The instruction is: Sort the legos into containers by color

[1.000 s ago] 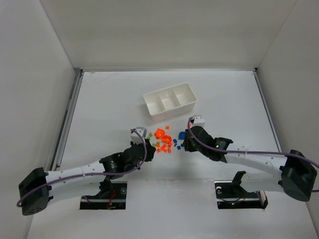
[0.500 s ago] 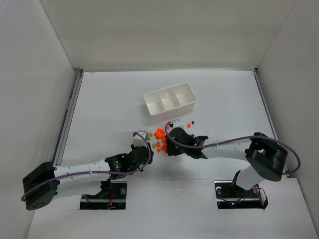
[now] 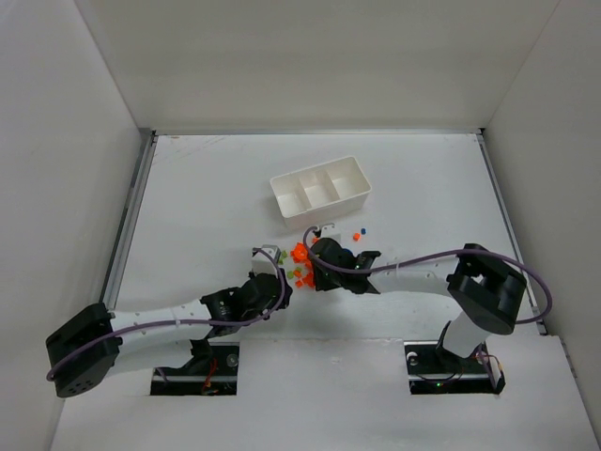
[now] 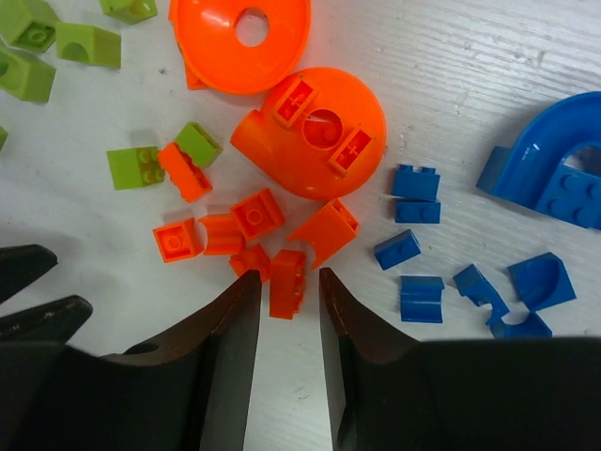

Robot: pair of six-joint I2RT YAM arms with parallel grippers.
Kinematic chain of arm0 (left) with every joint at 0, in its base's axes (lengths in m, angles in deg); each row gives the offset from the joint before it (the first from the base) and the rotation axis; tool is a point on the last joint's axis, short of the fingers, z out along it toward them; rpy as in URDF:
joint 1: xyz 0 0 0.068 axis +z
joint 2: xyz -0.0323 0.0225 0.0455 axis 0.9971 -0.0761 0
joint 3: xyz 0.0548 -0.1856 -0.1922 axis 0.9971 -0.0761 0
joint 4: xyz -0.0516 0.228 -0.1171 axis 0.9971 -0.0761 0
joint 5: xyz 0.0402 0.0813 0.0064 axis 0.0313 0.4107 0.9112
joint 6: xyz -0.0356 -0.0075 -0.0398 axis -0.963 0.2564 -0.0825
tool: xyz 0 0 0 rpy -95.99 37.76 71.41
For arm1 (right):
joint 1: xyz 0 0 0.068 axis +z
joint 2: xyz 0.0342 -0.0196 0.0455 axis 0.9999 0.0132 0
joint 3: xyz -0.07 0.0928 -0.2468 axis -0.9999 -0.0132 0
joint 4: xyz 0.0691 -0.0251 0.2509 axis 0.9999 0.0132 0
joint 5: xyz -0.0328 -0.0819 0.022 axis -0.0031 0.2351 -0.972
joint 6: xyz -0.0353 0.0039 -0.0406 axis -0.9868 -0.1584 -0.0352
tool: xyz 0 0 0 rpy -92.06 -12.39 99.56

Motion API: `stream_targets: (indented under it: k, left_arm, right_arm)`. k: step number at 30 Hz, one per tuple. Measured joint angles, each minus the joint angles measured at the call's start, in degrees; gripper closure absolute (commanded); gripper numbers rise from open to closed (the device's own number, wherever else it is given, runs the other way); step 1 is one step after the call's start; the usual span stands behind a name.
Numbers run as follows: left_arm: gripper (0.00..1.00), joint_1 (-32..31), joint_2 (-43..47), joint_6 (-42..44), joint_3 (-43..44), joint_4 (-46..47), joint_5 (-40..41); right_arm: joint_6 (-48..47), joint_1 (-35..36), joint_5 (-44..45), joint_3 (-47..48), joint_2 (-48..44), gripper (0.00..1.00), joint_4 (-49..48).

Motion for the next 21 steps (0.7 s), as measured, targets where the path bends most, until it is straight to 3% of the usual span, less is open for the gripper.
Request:
stream_targets:
  k: [3,6,11,16,21]
  left_arm:
    - [0.7,0.0,-1.1,0.5,0.0,1.8,-1.3]
    - [0.69,0.0,-2.1,0.9,0.0,2.8,-1.8]
    - [0.69,0.0,-3.3,1.2,0.0,3.9,-2.3]
    - [0.69,-0.1,-5.9,1.7,0.0,5.0,-2.6]
    - [0.69,0.0,-8.6,2.1,0.6,5.6,-2.5]
  right_arm:
    - [0.3,0.0,0.8,0.8,0.2,0.84,1.2]
    - [0.5,0.0,1.4,0.9,0.3,0.88,1.6]
    - [0.6,0.0,1.9,0.8,-2.3,0.9,3.5]
    - [-0.2,-1.6,1.9,0.5,-11.3,0.89,3.9]
    - [-4.9,-12.1,1.3,3.2,-14.3,0.89,1.9]
